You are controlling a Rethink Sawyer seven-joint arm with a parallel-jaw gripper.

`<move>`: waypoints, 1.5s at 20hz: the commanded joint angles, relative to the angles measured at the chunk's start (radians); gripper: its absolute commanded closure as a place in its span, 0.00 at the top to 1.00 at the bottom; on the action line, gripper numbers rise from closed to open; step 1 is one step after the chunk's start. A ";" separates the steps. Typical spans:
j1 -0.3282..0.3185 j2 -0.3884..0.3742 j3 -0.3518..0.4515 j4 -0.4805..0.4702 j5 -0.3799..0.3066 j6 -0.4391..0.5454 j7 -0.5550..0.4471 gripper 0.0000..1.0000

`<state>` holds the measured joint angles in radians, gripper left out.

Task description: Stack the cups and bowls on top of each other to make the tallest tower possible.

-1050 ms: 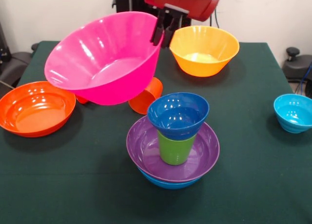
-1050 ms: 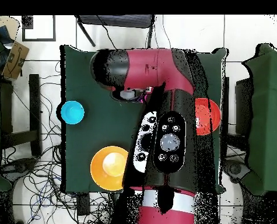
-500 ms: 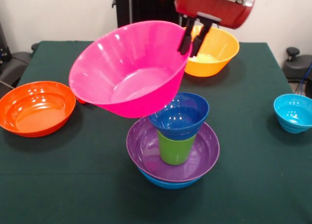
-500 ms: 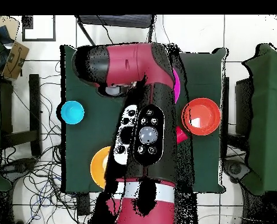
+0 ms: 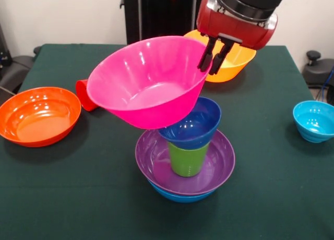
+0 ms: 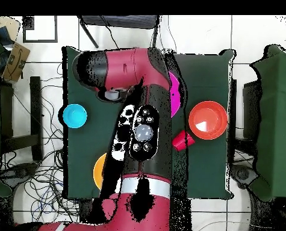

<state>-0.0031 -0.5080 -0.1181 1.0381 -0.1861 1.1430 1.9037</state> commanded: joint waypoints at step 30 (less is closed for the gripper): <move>0.044 0.061 -0.022 -0.120 0.053 0.107 0.138 0.00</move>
<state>0.0238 -0.4555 -0.1827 0.9624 -0.1496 1.1511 1.9129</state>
